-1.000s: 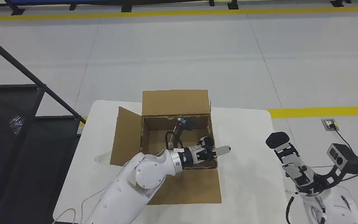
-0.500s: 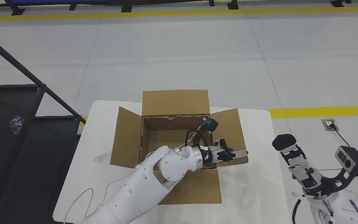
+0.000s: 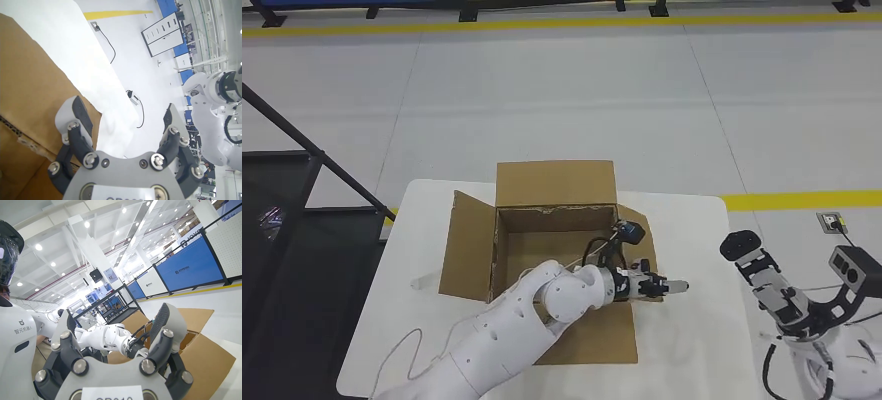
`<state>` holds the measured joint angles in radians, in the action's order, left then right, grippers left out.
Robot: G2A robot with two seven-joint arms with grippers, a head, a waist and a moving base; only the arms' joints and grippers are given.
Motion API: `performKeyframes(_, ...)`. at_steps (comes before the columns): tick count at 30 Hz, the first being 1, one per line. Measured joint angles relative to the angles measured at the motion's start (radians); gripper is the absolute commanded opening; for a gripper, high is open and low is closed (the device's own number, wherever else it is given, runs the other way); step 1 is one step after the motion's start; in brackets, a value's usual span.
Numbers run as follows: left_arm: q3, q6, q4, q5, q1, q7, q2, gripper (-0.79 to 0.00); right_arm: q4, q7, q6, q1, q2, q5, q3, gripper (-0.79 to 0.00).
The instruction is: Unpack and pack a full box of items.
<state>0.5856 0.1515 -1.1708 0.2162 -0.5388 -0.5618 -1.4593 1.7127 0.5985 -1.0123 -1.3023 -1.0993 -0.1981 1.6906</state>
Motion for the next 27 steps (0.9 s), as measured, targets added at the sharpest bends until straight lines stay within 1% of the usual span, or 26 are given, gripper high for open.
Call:
performKeyframes(5, 0.044, -0.004, -0.023, 0.023, -0.024, -0.030, 0.015, 0.000, -0.043, 0.022, 0.000, 0.045, 0.005, -0.020, -0.033, 0.000)
performKeyframes(14, 0.135, -0.018, -0.120, 0.055, -0.101, -0.104, 0.052, 0.000, -0.081, 0.042, 0.000, 0.094, 0.010, -0.048, -0.065, 0.000)
performKeyframes(17, 0.176, -0.007, -0.178, 0.043, -0.136, -0.134, 0.066, 0.000, -0.088, 0.027, 0.000, 0.097, 0.010, -0.070, -0.074, 0.000)
performKeyframes(24, 0.300, 0.000, -0.345, -0.025, -0.231, -0.241, 0.106, 0.000, -0.089, 0.025, 0.000, 0.097, 0.010, -0.073, -0.075, 0.000)
performKeyframes(27, 0.353, 0.008, -0.425, -0.034, -0.276, -0.257, 0.122, 0.000, -0.086, 0.021, 0.003, 0.096, 0.010, -0.072, -0.075, 0.000)
